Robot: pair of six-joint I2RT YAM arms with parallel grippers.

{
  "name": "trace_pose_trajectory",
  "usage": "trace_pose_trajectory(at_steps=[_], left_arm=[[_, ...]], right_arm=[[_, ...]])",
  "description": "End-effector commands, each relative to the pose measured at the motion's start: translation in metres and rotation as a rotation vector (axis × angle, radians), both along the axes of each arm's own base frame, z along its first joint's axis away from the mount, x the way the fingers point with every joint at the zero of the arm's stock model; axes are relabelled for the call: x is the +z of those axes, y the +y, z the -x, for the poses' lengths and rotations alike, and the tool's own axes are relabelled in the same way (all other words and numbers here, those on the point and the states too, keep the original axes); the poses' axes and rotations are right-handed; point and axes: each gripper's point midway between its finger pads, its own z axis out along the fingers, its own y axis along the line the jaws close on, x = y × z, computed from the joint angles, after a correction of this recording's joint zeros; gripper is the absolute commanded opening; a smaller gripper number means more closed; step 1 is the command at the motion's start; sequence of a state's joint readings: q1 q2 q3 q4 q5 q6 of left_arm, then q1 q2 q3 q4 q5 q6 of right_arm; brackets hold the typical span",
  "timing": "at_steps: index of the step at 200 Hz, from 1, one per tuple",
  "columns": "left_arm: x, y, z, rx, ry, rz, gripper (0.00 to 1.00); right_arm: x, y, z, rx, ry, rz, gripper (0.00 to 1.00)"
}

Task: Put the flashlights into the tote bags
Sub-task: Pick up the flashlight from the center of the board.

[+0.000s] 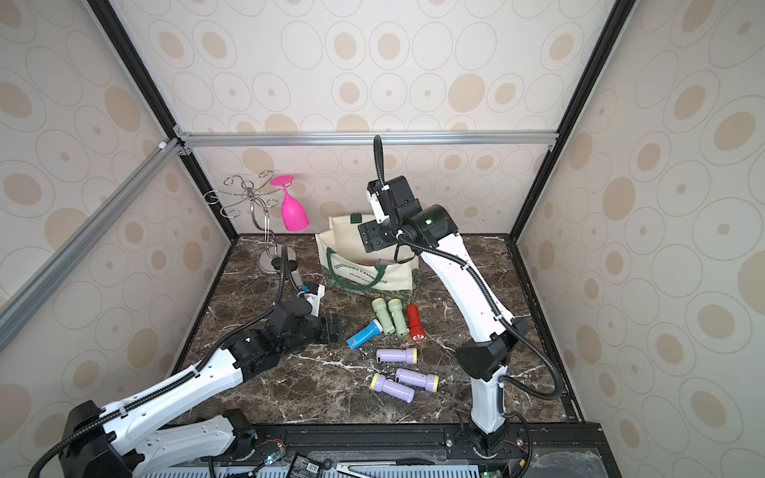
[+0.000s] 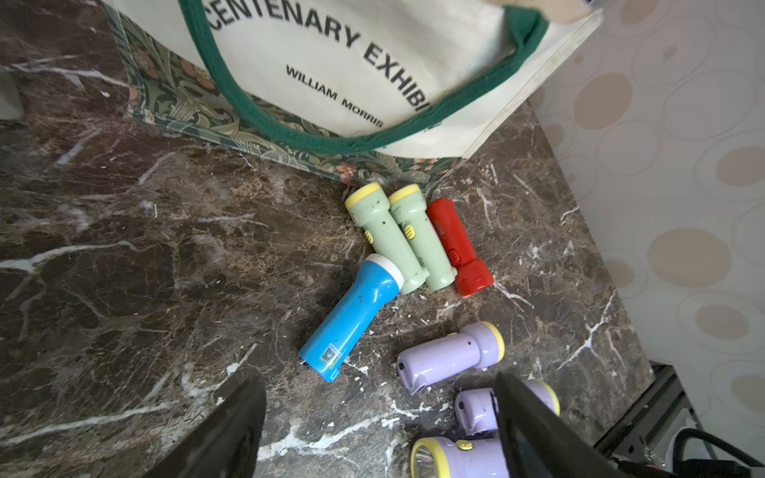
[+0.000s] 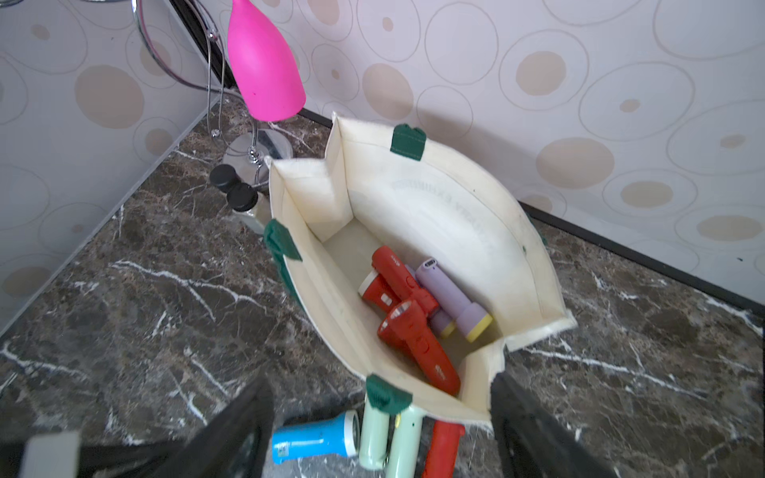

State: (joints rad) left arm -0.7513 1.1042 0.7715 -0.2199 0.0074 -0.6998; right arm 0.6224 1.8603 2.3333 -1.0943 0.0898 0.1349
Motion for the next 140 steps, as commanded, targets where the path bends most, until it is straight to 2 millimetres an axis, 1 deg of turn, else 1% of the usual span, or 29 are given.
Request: trace_pose_trajectory(at_steps=[1, 8, 30, 62, 78, 89, 114, 140], left_arm=[[-0.01, -0.008, -0.007, -0.072, -0.018, 0.012, 0.85], [-0.017, -0.01, -0.008, -0.085, -0.011, 0.013, 0.85], [-0.031, -0.018, -0.013, -0.139, 0.001, -0.015, 0.85], [-0.042, -0.029, -0.02, -0.205, 0.005, -0.068, 0.85], [-0.05, -0.032, -0.023, -0.225, 0.015, -0.096, 0.85], [-0.06, -0.035, -0.024, -0.244, 0.043, -0.125, 0.85], [-0.072, -0.038, -0.028, -0.289, 0.055, -0.187, 0.85], [-0.087, -0.041, -0.032, -0.329, 0.083, -0.247, 0.85]], right_arm=[[-0.012, -0.016, 0.033, -0.027, 0.093, -0.013, 0.84], [-0.013, -0.02, 0.04, -0.034, 0.101, -0.024, 0.84], [-0.027, -0.028, 0.061, -0.057, 0.153, -0.064, 0.83], [-0.051, -0.038, 0.085, -0.111, 0.229, -0.112, 0.83], [-0.06, -0.042, 0.093, -0.136, 0.261, -0.126, 0.84], [-0.069, -0.043, 0.098, -0.145, 0.289, -0.13, 0.84], [-0.087, -0.042, 0.103, -0.172, 0.327, -0.171, 0.86], [-0.087, -0.034, 0.107, -0.145, 0.306, -0.228, 0.88]])
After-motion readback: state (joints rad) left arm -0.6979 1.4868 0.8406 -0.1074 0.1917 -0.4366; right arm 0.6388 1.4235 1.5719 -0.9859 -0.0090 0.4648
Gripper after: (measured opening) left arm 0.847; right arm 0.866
